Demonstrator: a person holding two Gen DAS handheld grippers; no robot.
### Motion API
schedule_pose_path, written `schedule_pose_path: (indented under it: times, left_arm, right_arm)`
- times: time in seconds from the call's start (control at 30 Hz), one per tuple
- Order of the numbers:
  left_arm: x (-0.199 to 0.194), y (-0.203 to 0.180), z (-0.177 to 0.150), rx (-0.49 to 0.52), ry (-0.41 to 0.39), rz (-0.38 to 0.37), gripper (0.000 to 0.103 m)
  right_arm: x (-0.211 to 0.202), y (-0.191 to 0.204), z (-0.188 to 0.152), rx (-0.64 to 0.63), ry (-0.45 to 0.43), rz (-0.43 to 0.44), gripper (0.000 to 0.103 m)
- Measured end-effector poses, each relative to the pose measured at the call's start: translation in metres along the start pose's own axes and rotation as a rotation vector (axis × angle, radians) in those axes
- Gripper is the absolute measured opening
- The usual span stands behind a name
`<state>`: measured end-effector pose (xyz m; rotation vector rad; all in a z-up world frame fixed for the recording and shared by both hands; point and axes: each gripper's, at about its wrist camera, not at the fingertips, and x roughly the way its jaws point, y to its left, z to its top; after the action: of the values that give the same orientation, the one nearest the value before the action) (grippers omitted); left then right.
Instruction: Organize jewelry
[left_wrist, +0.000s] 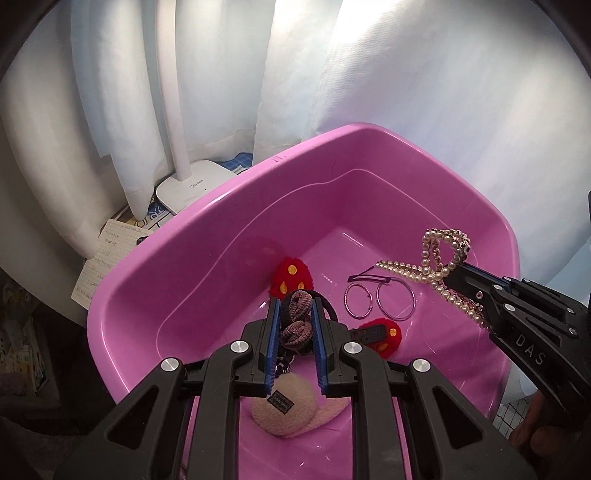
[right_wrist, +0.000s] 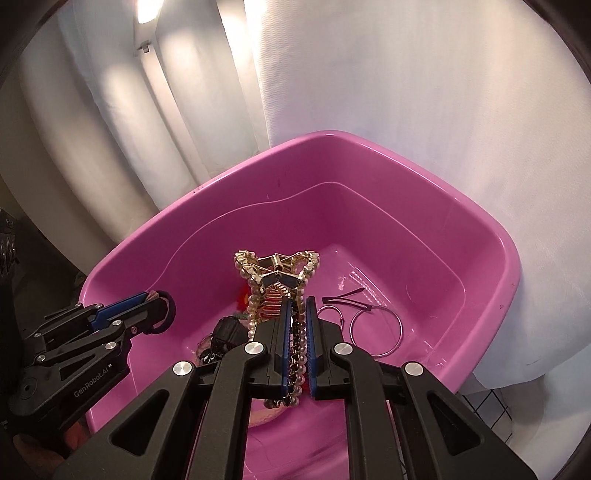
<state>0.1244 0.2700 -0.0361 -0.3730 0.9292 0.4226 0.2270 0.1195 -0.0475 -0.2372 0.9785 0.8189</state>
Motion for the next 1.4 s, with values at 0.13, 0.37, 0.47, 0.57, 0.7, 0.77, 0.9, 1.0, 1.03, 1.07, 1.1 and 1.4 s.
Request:
schedule_pose_path:
  times: [0.13,0.37,0.47,0.57,0.7,0.77,0.9,1.0,1.03,1.07,1.1,1.4]
  left_arm:
    - [0.011,0.003,0.002,-0.01,0.05,0.003,0.017]
    - [0.018,0.007,0.003,-0.017,0.094,0.015,0.023]
    - [0.015,0.01,0.004,-0.034,0.088,0.013,0.054]
    - [0.006,0.012,0.007,-0.042,0.05,0.026,0.081]
    - [0.007,0.017,0.008,-0.068,0.075,0.019,0.088]
    - [0.009,0.019,0.007,-0.08,0.086,0.026,0.089]
    - [0.008,0.018,0.006,-0.078,0.088,0.046,0.092]
    - [0.005,0.018,0.005,-0.078,0.079,0.063,0.097]
    - [0.004,0.019,0.005,-0.084,0.077,0.073,0.097]
    - [0.003,0.02,0.005,-0.088,0.073,0.081,0.097]
    - [0.002,0.021,0.005,-0.091,0.07,0.084,0.097]
    - [0.0,0.02,0.005,-0.054,0.072,0.137,0.097]
  right_arm:
    - [0.012,-0.001,0.002,0.004,0.046,-0.017,0.008]
    - [0.031,-0.002,0.012,0.015,0.085,-0.04,0.008]
    - [0.035,-0.003,0.014,0.027,0.095,-0.05,0.01]
    - [0.028,-0.005,0.013,0.025,0.077,-0.062,0.028]
    - [0.021,-0.006,0.016,0.022,0.045,-0.079,0.046]
    - [0.02,-0.008,0.016,0.022,0.045,-0.08,0.046]
    - [0.019,-0.008,0.013,0.026,0.05,-0.08,0.047]
    - [0.018,-0.007,0.013,0.029,0.043,-0.08,0.059]
    - [0.018,-0.007,0.013,0.03,0.042,-0.078,0.059]
    - [0.016,-0.006,0.013,0.029,0.042,-0.079,0.059]
    - [0.015,-0.005,0.013,0.027,0.041,-0.081,0.059]
    - [0.014,-0.002,0.01,0.041,0.046,-0.07,0.068]
